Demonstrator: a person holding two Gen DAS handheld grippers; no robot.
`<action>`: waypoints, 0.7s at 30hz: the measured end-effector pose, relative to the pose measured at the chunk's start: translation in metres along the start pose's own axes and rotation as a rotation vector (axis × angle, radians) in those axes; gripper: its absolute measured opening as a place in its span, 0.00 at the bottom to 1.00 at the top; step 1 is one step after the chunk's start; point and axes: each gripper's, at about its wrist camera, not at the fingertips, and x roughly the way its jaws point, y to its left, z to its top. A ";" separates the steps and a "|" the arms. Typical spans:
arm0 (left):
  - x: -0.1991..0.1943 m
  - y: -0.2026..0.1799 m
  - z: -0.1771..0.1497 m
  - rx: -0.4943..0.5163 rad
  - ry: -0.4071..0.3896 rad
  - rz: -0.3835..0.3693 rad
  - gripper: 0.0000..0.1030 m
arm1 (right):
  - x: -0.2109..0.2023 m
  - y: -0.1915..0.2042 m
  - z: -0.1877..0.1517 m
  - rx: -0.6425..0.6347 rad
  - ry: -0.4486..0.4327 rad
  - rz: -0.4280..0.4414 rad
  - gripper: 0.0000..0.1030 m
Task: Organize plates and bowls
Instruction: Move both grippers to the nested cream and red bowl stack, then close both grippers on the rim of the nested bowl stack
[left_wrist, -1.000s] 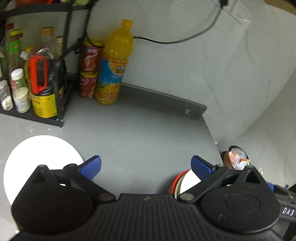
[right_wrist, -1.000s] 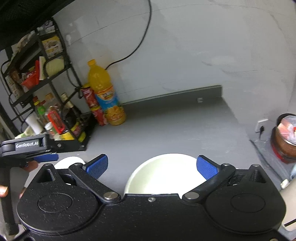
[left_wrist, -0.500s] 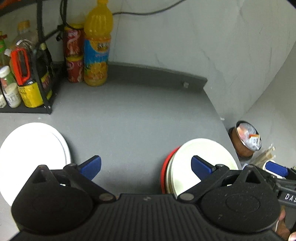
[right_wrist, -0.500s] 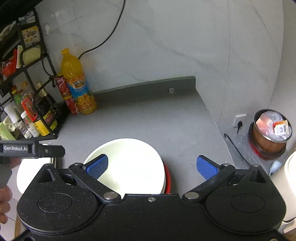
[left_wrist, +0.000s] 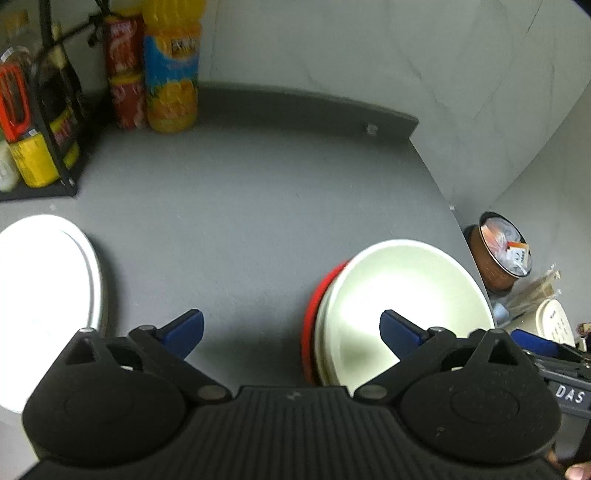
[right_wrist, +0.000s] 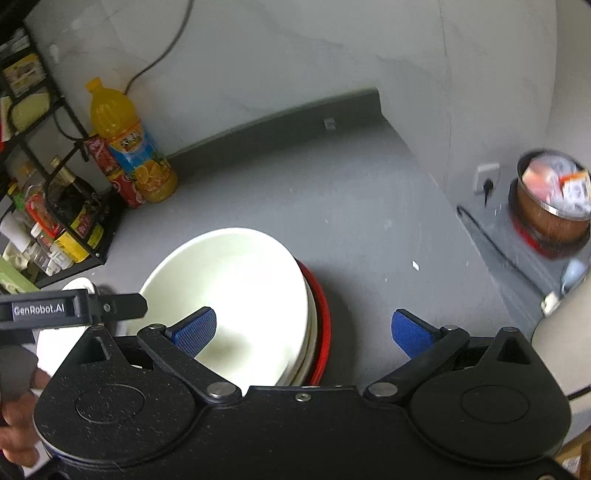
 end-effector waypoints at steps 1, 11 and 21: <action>0.003 0.000 -0.001 -0.006 0.006 -0.002 0.97 | 0.004 -0.001 -0.001 0.011 0.016 0.001 0.97; 0.029 0.010 -0.004 -0.112 0.124 -0.041 0.58 | 0.028 -0.015 -0.008 0.096 0.159 0.031 0.52; 0.044 0.021 -0.005 -0.222 0.215 -0.132 0.28 | 0.036 -0.017 -0.008 0.128 0.234 0.084 0.37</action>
